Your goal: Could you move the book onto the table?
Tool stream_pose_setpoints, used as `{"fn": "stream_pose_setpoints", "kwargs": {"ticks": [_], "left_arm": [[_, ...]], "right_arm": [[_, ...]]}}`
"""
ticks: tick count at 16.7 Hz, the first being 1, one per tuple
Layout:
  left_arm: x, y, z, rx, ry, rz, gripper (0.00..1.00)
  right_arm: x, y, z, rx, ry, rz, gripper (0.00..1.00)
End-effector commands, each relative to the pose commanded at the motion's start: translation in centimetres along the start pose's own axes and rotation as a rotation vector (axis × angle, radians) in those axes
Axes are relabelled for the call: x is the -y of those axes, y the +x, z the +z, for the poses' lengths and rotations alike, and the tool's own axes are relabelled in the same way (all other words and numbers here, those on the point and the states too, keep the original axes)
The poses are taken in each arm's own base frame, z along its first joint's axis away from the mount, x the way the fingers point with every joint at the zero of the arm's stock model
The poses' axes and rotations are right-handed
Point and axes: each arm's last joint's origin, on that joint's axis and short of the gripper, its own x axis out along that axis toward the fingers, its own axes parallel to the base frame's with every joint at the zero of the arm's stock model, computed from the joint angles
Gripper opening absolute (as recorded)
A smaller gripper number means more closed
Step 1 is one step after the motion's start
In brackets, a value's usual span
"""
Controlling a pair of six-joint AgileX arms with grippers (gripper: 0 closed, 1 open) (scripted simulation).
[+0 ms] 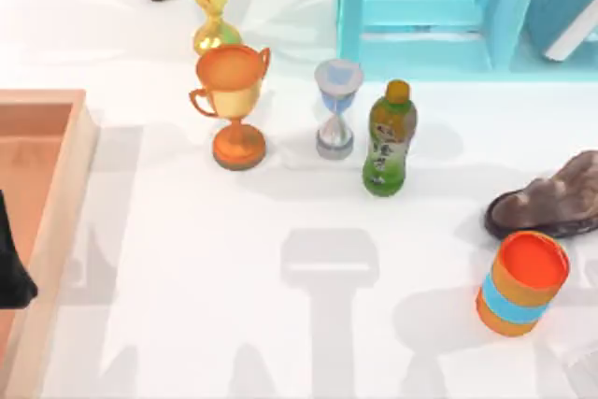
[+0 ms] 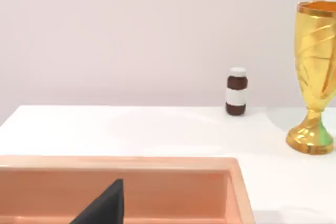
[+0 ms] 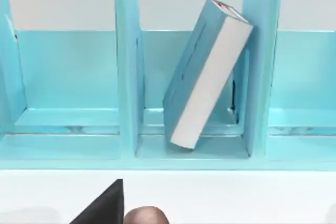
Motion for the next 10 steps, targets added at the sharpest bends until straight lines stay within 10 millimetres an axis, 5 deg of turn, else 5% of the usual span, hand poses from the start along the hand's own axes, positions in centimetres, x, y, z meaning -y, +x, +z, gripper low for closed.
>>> {"fn": "stream_pose_setpoints", "kwargs": {"ticks": [4, 10], "left_arm": [[0.0, 0.0, 0.0, 0.000, 0.000, 0.000, 1.00], [0.0, 0.0, 0.0, 0.000, 0.000, 0.000, 1.00]], "right_arm": [[0.0, 0.1, 0.6, 0.014, 0.008, -0.003, 1.00], [0.2, 2.5, 5.3, 0.088, 0.080, -0.004, 1.00]]}}
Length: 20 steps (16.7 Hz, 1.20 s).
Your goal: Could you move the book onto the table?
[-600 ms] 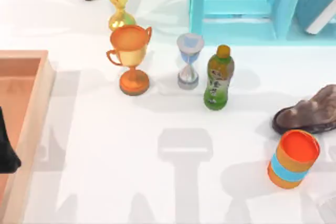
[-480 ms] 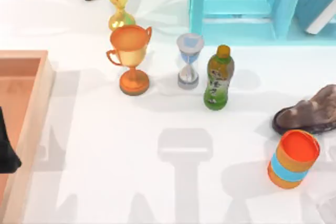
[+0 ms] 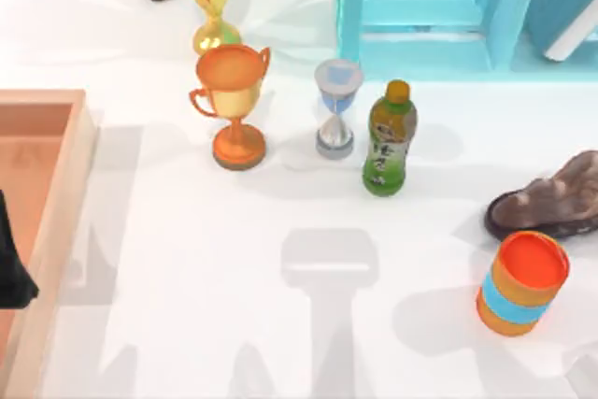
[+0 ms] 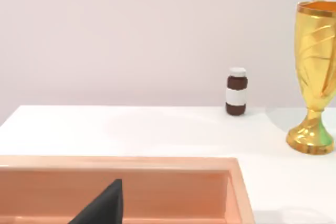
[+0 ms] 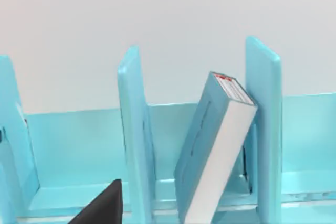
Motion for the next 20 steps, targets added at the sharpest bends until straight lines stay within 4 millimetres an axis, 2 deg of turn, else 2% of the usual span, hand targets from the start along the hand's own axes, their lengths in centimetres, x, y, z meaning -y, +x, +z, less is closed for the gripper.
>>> {"fn": "stream_pose_setpoints", "kwargs": {"ticks": [3, 6, 9, 12, 16, 18, 20], "left_arm": [[0.0, 0.0, 0.0, 0.000, 0.000, 0.000, 1.00], [0.0, 0.0, 0.0, 0.000, 0.000, 0.000, 1.00], [0.0, 0.0, 0.0, 0.000, 0.000, 0.000, 1.00], [0.0, 0.0, 0.0, 0.000, 0.000, 0.000, 1.00], [0.0, 0.0, 0.0, 0.000, 0.000, 0.000, 1.00], [0.0, 0.0, 0.0, 0.000, 0.000, 0.000, 1.00], [0.0, 0.0, 0.0, 0.000, 0.000, 0.000, 1.00]], "right_arm": [[0.0, 4.0, 1.6, -0.004, 0.051, 0.008, 1.00], [0.2, 9.6, 1.0, -0.041, 0.108, 0.014, 1.00], [0.6, 15.3, -2.3, -0.088, 0.167, 0.018, 1.00], [1.2, 19.6, -7.2, -0.120, 0.223, 0.018, 1.00], [2.2, 22.4, -12.9, -0.122, 0.283, 0.013, 1.00], [2.7, 22.8, -14.8, -0.117, 0.302, 0.009, 1.00], [3.0, 23.0, -15.8, -0.115, 0.312, 0.005, 1.00]]}}
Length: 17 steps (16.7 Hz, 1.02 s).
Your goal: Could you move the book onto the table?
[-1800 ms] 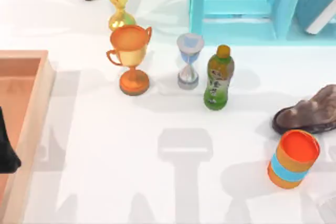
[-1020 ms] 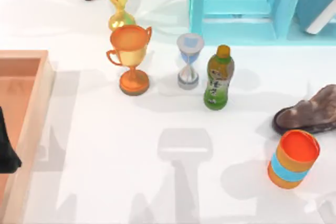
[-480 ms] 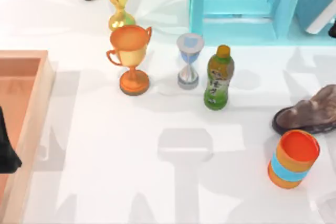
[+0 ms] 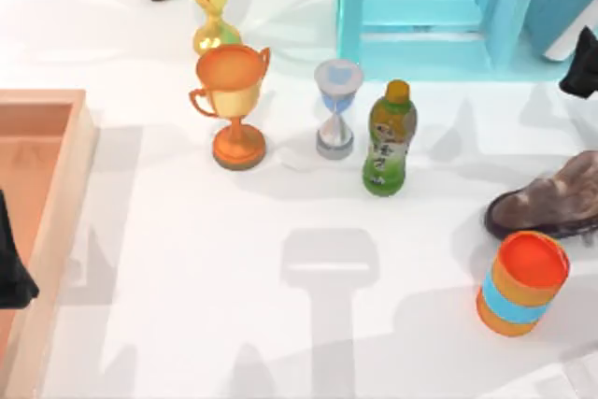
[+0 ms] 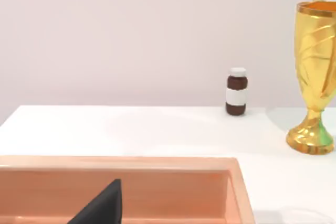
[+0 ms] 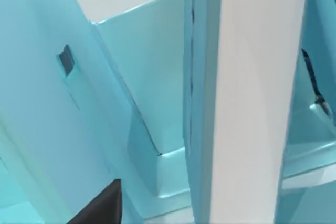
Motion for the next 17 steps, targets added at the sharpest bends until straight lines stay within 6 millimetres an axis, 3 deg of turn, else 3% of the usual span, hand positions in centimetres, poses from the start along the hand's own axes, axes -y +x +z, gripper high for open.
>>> {"fn": "stream_pose_setpoints", "kwargs": {"ticks": [7, 11, 17], "left_arm": [[0.0, 0.0, 0.0, 0.000, 0.000, 0.000, 1.00], [0.0, 0.0, 0.0, 0.000, 0.000, 0.000, 1.00], [0.0, 0.0, 0.0, 0.000, 0.000, 0.000, 1.00]], "right_arm": [[-0.3, 0.3, 0.0, 0.000, 0.001, 0.003, 1.00], [-1.3, 3.6, 1.1, 0.007, 0.001, 0.002, 1.00], [-1.4, 9.1, 0.9, -0.002, 0.002, -0.002, 1.00]]}}
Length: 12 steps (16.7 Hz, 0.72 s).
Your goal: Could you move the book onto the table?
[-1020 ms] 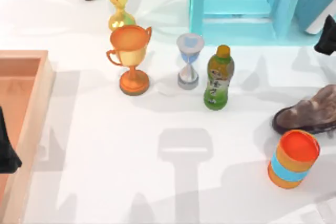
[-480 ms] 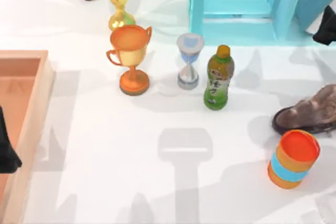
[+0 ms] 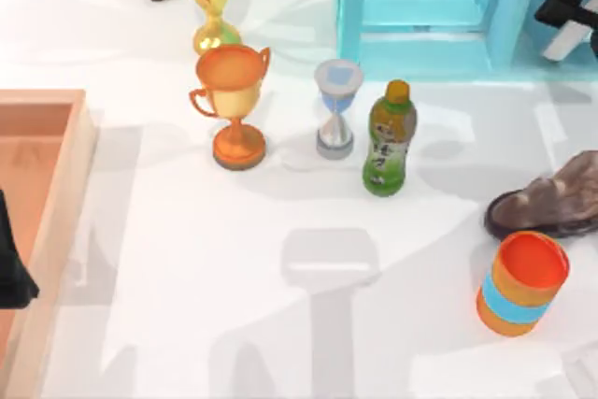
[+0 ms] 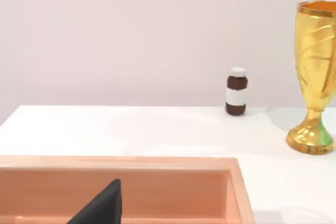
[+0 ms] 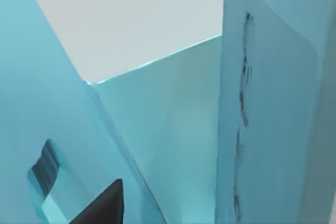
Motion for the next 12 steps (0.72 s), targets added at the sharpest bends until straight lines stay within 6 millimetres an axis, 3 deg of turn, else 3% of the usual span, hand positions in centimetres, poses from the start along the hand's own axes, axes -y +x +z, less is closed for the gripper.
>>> {"fn": "stream_pose_setpoints", "kwargs": {"ticks": [5, 10, 12], "left_arm": [[0.0, 0.0, 0.0, 0.000, 0.000, 0.000, 1.00], [0.0, 0.0, 0.0, 0.000, 0.000, 0.000, 1.00], [0.0, 0.0, 0.0, 0.000, 0.000, 0.000, 1.00]], "right_arm": [[1.3, 1.0, -0.9, 0.004, 0.000, 0.002, 1.00], [1.5, 1.0, -1.1, 0.002, 0.000, 0.001, 1.00], [1.5, 1.0, -1.1, 0.002, 0.000, 0.001, 0.85]]}}
